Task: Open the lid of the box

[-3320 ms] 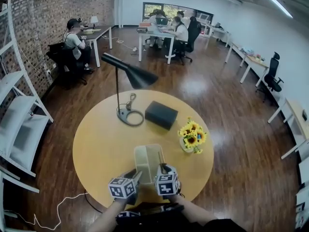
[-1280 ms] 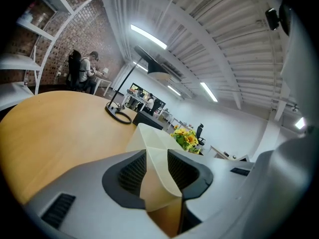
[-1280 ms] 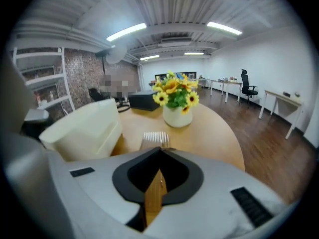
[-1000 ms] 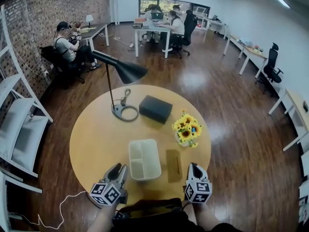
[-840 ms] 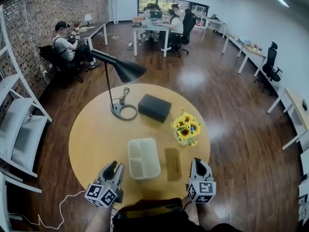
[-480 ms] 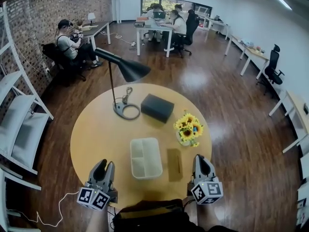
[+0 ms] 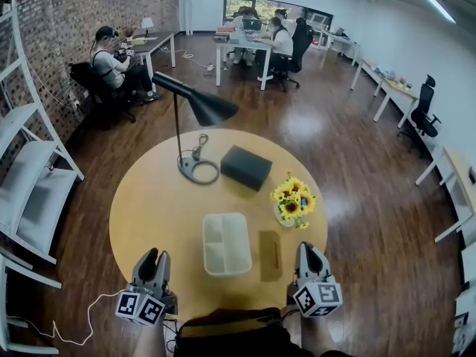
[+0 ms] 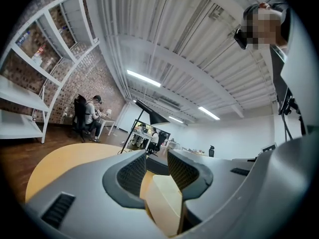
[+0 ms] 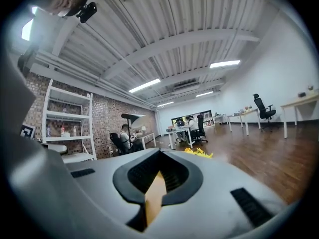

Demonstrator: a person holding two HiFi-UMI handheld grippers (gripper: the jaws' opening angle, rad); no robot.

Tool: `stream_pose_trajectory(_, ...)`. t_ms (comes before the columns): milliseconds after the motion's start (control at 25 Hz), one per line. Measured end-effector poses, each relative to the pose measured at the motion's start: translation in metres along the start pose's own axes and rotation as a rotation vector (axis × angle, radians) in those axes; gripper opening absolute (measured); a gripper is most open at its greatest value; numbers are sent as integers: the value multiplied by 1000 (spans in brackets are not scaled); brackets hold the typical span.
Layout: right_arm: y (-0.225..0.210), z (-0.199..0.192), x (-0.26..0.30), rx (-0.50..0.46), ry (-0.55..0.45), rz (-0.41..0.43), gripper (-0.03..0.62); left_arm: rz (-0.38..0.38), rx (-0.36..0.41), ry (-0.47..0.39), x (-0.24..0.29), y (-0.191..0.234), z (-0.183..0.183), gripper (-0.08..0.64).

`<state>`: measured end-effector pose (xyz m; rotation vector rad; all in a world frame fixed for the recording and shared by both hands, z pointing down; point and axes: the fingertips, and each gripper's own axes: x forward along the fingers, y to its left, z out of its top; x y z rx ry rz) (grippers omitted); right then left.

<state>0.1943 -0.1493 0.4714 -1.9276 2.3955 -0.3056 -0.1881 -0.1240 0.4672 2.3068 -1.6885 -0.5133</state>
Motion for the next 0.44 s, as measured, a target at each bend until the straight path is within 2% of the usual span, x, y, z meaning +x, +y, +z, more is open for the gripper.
stream_pose_trajectory(440,-3,-7,4,29,25,3,0,-11,-22,10,4,-1,-5,117)
